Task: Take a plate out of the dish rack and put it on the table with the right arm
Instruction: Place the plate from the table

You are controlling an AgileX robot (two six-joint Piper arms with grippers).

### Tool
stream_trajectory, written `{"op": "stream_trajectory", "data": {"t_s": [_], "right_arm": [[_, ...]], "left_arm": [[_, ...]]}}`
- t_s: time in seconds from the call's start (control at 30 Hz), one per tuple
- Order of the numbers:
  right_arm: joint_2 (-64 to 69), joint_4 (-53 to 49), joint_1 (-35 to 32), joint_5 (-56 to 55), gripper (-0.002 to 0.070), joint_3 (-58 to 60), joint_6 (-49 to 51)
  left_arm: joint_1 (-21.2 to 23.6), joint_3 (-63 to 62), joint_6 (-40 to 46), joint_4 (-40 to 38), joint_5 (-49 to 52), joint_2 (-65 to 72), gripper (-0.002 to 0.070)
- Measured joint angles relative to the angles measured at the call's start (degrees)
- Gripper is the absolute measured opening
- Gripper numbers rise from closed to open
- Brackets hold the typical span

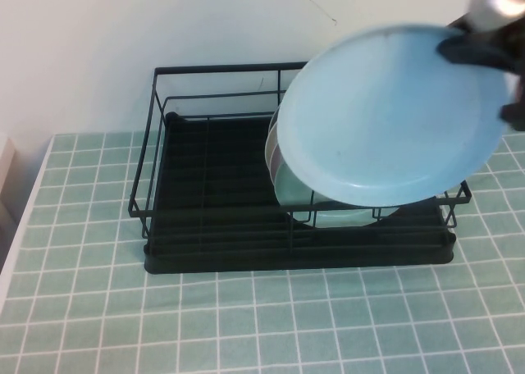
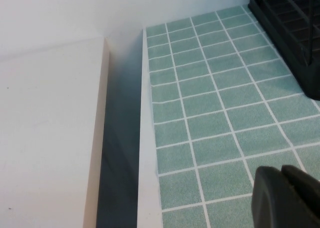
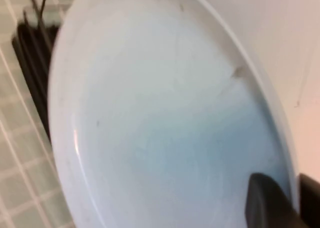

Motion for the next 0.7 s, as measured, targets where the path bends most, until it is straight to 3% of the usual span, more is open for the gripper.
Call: {"op": "stream_trajectory", "data": {"t_s": [0.4, 0.57, 0.7], "right_arm": [[-13.88, 2.42, 0.00, 18.29, 0.0067, 5.50, 34.99], [-14.54, 12.81, 0.00, 16.70, 0.0067, 18.82, 37.56], [-14.28, 23.36, 0.00, 6.69, 0.0067, 33.32, 36.36]], "left_arm": [[0.00, 0.00, 0.00, 0.00, 0.00, 0.00, -0.0004], [0.00, 0.00, 0.00, 0.00, 0.00, 0.00, -0.0004], [0.00, 0.00, 0.00, 0.00, 0.00, 0.00, -0.0004]]}}
